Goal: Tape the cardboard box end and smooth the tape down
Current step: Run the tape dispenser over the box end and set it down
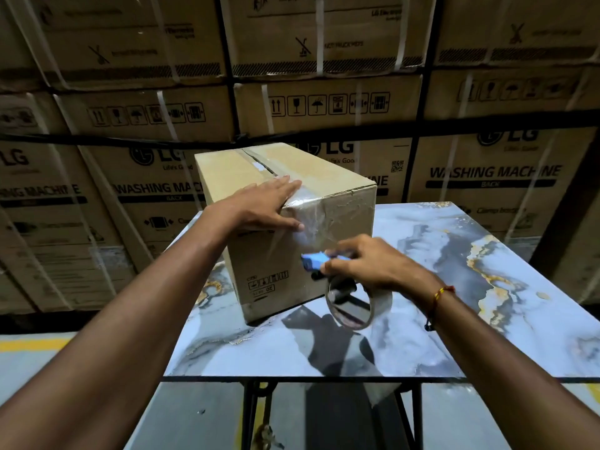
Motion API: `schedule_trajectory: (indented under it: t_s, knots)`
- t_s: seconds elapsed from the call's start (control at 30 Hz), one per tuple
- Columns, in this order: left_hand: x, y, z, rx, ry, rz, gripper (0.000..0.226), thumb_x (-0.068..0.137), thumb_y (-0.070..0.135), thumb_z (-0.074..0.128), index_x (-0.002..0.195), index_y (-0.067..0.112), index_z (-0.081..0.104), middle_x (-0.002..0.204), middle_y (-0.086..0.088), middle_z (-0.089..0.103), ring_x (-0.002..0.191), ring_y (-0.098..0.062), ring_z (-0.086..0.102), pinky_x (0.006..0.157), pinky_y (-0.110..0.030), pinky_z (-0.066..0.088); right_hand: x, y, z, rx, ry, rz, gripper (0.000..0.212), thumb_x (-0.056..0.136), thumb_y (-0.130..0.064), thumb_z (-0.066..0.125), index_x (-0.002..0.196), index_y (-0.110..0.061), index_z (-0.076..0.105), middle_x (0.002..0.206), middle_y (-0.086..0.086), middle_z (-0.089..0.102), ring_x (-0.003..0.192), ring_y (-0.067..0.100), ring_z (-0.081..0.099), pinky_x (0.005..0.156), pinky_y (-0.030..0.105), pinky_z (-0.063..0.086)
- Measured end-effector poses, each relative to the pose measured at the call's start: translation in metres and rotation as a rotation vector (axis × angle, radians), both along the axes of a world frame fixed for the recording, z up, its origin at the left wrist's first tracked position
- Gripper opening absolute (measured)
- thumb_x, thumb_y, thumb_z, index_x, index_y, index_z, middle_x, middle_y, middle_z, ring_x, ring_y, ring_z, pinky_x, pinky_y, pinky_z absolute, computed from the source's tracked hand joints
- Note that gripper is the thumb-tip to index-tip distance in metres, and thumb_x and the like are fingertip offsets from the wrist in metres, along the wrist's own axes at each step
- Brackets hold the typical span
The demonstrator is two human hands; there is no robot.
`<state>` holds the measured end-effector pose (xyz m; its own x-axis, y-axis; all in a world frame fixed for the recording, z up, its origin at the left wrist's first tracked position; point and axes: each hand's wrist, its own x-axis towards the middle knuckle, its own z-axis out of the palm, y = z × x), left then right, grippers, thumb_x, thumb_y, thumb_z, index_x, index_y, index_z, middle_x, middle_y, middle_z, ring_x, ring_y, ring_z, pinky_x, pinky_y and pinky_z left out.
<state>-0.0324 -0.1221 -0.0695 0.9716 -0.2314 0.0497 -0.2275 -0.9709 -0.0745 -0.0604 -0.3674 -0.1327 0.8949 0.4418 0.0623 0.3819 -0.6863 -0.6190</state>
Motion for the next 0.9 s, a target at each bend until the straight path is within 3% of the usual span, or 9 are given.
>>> schedule_trajectory:
  t_s: [0.07, 0.2, 0.33, 0.47, 0.57, 0.73, 0.9]
  knots:
    - [0.002, 0.003, -0.001, 0.015, -0.007, -0.007, 0.107, 0.077, 0.078, 0.050, 0.158, 0.027, 0.002, 0.168, -0.005, 0.000, 0.154, -0.023, 0.007, 0.122, -0.053, 0.016, -0.001, -0.002, -0.017, -0.052, 0.040, 0.011, 0.044, 0.081, -0.052, 0.071, 0.120, -0.032, 0.071, 0.119, 0.005, 0.072, 0.106, 0.023, 0.066, 0.094, 0.035, 0.052]
    - [-0.001, 0.003, 0.000, 0.014, -0.011, -0.012, 0.116, 0.066, 0.085, 0.041, 0.158, 0.025, 0.005, 0.168, -0.006, 0.003, 0.154, -0.023, 0.009, 0.123, -0.049, 0.017, 0.005, -0.013, -0.041, -0.024, -0.007, -0.052, 0.049, 0.081, -0.062, 0.063, 0.123, -0.037, 0.067, 0.122, 0.002, 0.071, 0.109, 0.022, 0.064, 0.092, 0.037, 0.051]
    - [-0.004, 0.005, 0.001, 0.043, -0.042, -0.024, 0.119, 0.062, 0.089, 0.037, 0.158, 0.024, 0.007, 0.167, -0.006, 0.007, 0.154, -0.023, 0.010, 0.124, -0.047, 0.015, 0.007, -0.027, -0.048, -0.245, -0.284, -0.004, 0.052, 0.086, -0.064, 0.050, 0.133, -0.042, 0.050, 0.128, -0.005, 0.061, 0.110, 0.026, 0.060, 0.082, 0.037, 0.045]
    - [-0.009, 0.017, 0.001, 0.128, -0.106, -0.044, 0.131, 0.051, 0.103, 0.012, 0.157, 0.027, 0.009, 0.167, -0.004, 0.012, 0.153, -0.023, 0.012, 0.124, -0.047, 0.014, 0.003, -0.036, -0.063, -0.479, -0.569, 0.094, 0.068, 0.084, -0.057, 0.056, 0.145, -0.040, 0.030, 0.121, -0.005, 0.054, 0.097, 0.030, 0.062, 0.074, 0.040, 0.047]
    - [-0.016, 0.023, 0.001, 0.171, -0.153, -0.049, 0.130, 0.051, 0.104, 0.006, 0.158, 0.029, 0.010, 0.166, -0.001, 0.014, 0.153, -0.022, 0.016, 0.124, -0.044, 0.014, 0.004, -0.038, -0.088, -0.582, -0.691, 0.112, 0.070, 0.079, -0.052, 0.065, 0.140, -0.033, 0.038, 0.119, -0.001, 0.056, 0.092, 0.030, 0.062, 0.073, 0.040, 0.046]
    - [-0.020, 0.026, -0.001, 0.223, -0.215, -0.064, 0.122, 0.059, 0.100, 0.007, 0.158, 0.029, 0.013, 0.165, 0.000, 0.020, 0.149, -0.024, 0.026, 0.122, -0.042, 0.021, -0.001, -0.042, -0.116, -0.474, -0.754, 0.081, 0.056, 0.076, -0.039, 0.066, 0.127, -0.029, 0.048, 0.120, -0.001, 0.058, 0.088, 0.029, 0.058, 0.078, 0.041, 0.050]
    - [-0.027, 0.022, 0.000, 0.283, -0.282, -0.075, 0.115, 0.067, 0.094, 0.011, 0.157, 0.024, 0.018, 0.163, -0.003, 0.027, 0.146, -0.026, 0.033, 0.118, -0.043, 0.028, -0.002, -0.050, -0.128, -0.420, -0.813, 0.074, 0.054, 0.077, -0.043, 0.066, 0.126, -0.024, 0.054, 0.121, 0.002, 0.060, 0.089, 0.030, 0.059, 0.078, 0.042, 0.051]
